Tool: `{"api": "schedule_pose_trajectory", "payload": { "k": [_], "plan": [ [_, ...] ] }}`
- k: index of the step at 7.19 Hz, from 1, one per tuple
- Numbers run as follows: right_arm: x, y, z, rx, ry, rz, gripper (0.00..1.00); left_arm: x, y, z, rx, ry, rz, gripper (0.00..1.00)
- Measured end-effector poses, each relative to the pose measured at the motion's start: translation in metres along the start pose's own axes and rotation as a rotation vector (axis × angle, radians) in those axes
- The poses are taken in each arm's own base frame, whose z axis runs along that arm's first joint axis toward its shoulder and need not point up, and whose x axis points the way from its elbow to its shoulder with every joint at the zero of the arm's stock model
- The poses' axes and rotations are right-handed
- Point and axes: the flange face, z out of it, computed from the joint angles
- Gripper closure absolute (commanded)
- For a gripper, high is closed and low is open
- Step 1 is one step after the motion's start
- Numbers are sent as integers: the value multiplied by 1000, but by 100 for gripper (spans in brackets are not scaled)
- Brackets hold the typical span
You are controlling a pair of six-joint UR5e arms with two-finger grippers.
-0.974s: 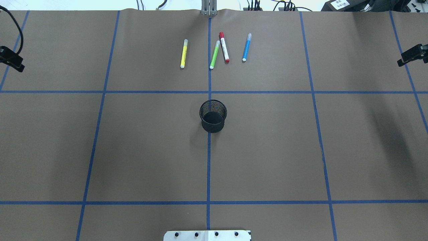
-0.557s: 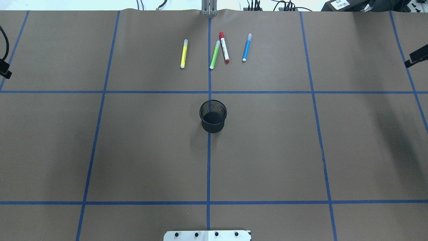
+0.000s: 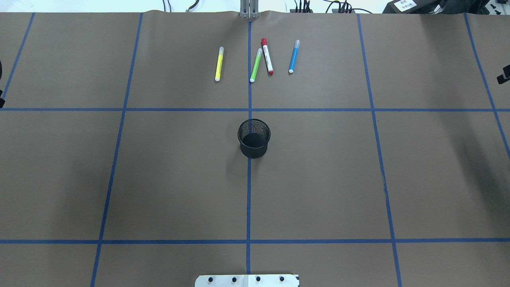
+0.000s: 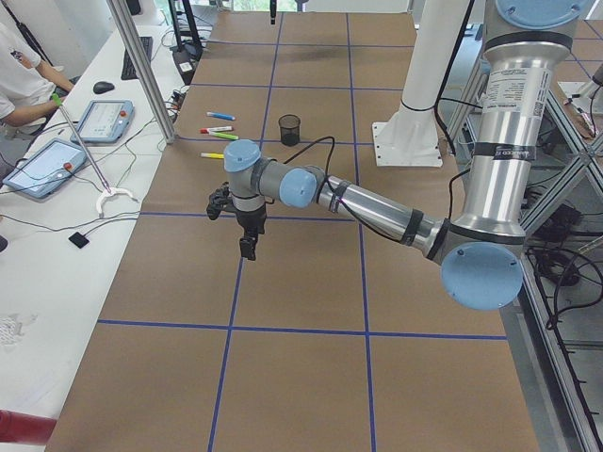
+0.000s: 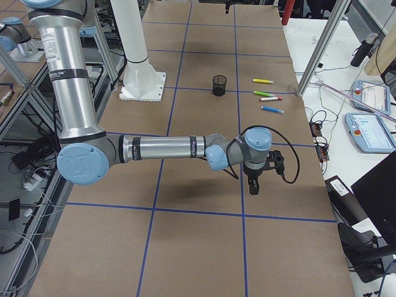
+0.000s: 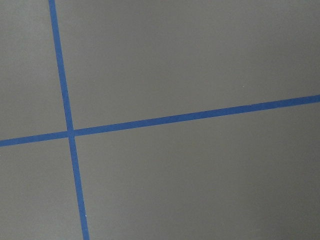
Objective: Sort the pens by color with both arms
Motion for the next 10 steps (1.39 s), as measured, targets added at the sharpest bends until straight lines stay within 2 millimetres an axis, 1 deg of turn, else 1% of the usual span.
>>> {"api": "schedule_pose_trajectory", "payload": {
  "k": [2,4,5,7,8,10],
  "plan": [
    [3,3,2,-5,5,7,0,6,0,-3,-5,33,-2,1],
    [12,16,6,-20,3,21,0,12,-3,-8,3,48,5,1],
    [16,26,7,-28,-8,29,0,14,-6,-11,7,50,10,1],
    [21,46,10,-45,-24,36,0,10,-4,-16,16,51,13,1],
    [24,53,13,-53,-25,28,0,10,-3,-18,21,53,16,1],
    [26,58,15,-60,-26,6,0,10,-2,-21,29,54,37,1]
  ]
}}
